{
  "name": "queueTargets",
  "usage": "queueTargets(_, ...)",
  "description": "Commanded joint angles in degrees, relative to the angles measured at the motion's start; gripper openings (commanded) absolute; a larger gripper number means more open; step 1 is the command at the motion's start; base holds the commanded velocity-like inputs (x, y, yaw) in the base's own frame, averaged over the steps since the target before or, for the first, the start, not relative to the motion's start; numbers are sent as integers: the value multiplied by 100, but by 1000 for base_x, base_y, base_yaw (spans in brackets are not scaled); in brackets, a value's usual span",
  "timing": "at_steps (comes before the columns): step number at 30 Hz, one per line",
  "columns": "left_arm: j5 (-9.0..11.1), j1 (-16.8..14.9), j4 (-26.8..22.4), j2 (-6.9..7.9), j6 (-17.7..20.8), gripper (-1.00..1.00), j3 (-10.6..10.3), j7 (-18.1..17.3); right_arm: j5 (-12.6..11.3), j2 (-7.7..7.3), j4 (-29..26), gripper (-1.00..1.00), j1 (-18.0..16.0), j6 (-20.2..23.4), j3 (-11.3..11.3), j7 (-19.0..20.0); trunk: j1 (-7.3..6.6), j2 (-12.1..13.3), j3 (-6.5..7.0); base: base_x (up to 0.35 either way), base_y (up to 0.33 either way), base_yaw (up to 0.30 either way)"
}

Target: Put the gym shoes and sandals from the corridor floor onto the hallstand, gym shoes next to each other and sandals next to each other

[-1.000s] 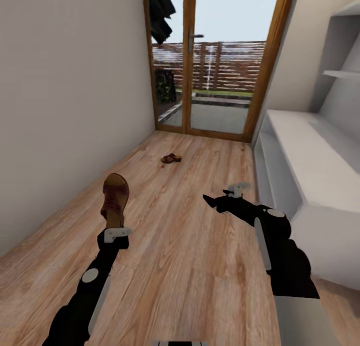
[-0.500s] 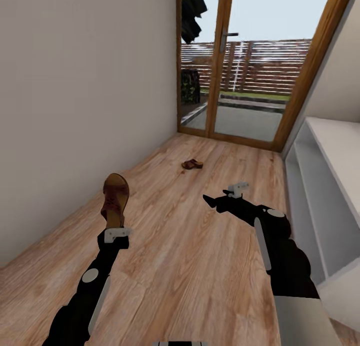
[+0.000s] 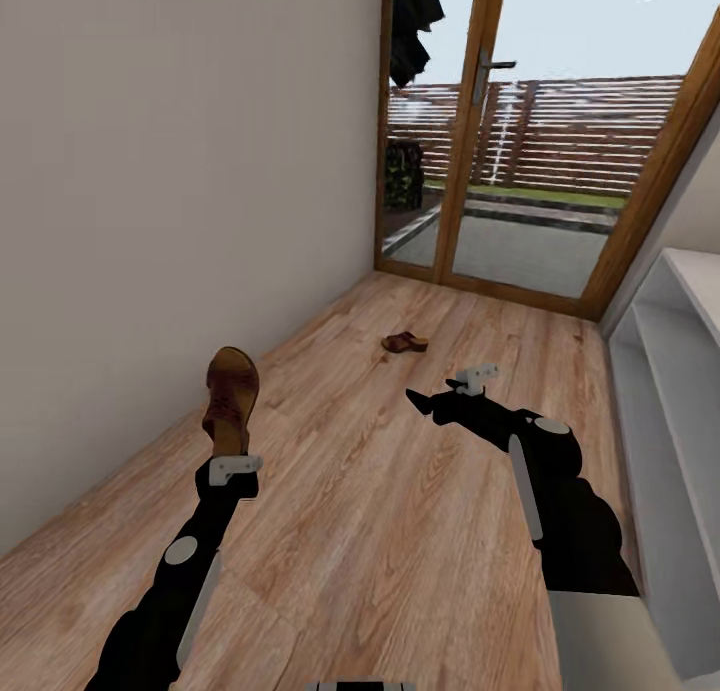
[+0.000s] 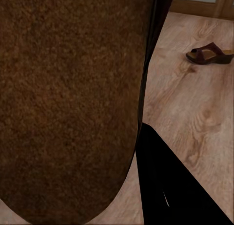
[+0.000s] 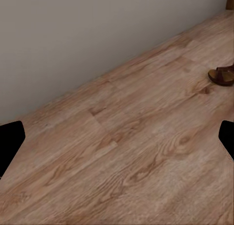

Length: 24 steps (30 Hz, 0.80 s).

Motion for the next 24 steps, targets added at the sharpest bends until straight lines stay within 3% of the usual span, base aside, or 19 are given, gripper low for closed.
queueTargets(1, -62, -2, -4, -5, 4, -100, 10, -10, 60, 7, -6, 100, -4, 17, -15, 58, 2, -2, -5, 339, 0, 3)
queueTargets(24, -62, -2, 23, -5, -16, -100, 10, -18, 60, 4, -6, 100, -3, 9, -14, 58, 2, -2, -5, 326, -102, 0)
